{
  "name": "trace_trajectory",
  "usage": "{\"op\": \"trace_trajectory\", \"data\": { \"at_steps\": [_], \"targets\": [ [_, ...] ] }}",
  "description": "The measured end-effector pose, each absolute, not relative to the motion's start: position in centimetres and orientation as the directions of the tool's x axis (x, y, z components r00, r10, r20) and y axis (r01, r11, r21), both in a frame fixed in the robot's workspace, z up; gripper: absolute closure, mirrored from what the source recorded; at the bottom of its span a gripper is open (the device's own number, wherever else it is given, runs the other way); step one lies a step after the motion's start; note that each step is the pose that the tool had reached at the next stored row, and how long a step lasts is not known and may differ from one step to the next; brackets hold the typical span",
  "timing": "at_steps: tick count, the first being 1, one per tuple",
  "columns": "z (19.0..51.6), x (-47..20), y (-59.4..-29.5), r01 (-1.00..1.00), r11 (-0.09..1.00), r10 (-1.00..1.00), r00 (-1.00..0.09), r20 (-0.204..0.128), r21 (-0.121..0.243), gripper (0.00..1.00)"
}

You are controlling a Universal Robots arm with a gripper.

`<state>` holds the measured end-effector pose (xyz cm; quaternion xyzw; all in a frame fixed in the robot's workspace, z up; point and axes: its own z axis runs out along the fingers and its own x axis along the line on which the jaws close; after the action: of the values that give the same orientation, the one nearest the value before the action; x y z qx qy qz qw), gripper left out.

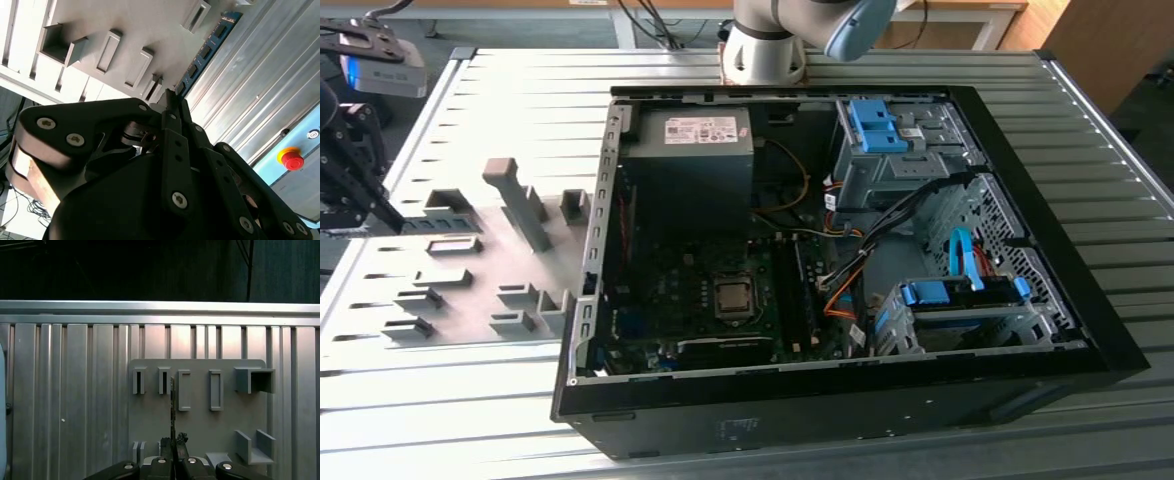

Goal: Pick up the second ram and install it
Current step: 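Pick up the second ram and move it above second insertion slot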

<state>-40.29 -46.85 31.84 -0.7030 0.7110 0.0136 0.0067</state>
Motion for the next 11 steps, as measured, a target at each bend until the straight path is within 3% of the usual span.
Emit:
{"op": "trace_trajectory", "data": {
  "at_steps": [11],
  "targets": [
    [33.3,-40.3,-46.8,-1.000,0.011,-1.000,-0.011,-0.029,0.010,0.86]
  ]
}}
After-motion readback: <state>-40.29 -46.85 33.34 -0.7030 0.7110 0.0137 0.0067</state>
